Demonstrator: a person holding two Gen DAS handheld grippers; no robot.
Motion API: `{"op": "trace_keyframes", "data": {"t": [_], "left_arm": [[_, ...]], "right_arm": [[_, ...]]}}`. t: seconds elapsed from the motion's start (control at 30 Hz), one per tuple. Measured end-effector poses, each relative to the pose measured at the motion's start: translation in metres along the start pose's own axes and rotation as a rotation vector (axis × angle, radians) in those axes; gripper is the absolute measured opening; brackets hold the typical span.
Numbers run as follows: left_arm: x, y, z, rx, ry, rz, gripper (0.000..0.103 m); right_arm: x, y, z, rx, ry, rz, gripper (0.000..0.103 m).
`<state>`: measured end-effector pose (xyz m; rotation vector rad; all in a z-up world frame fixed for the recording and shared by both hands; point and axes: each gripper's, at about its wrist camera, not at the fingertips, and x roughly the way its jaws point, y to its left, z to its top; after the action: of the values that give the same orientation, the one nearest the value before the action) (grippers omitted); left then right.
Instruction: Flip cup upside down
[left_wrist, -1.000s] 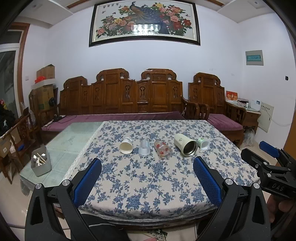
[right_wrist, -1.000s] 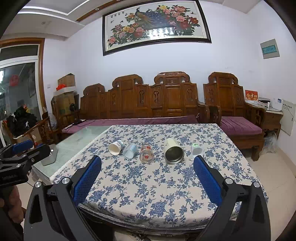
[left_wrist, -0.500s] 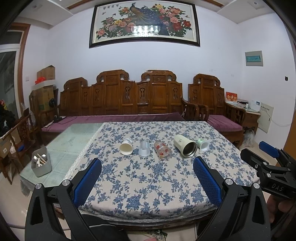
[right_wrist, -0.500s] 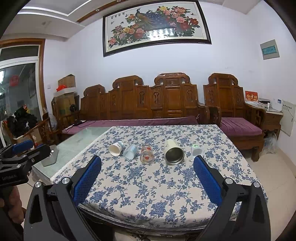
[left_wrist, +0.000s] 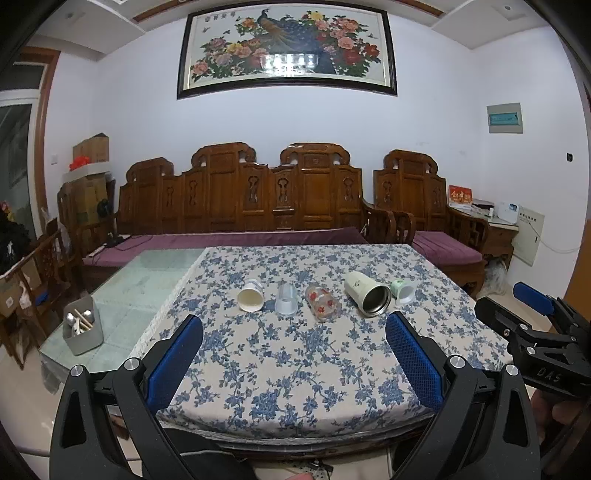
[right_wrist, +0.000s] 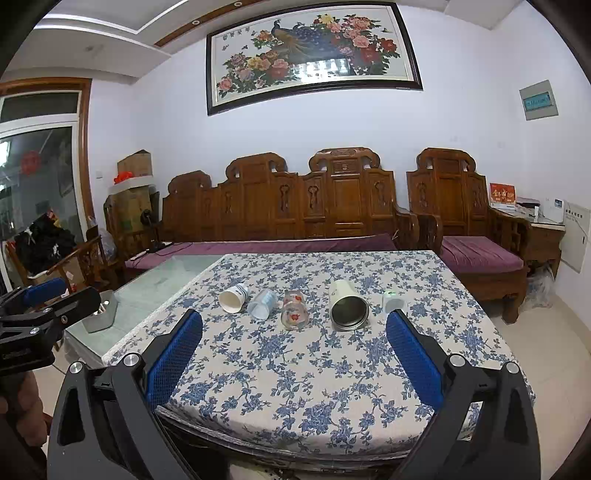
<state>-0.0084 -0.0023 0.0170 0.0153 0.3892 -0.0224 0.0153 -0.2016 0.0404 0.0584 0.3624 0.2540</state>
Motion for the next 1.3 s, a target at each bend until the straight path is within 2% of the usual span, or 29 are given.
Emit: {"op": "trace_keyframes", "data": {"t": [0.97, 1.3], "left_arm": [[-0.003, -0.001, 0.000, 0.003, -0.004, -0.003, 0.095], [0.024, 0.001, 0.001, 0.032, 0.071, -0.038, 0.095]], "right_arm": [[0.002, 0.000, -0.004, -0.003, 0.003, 0.004, 0.100], [0.027, -0.002, -0.012, -0.012, 0.039, 0.023, 0.100]]}}
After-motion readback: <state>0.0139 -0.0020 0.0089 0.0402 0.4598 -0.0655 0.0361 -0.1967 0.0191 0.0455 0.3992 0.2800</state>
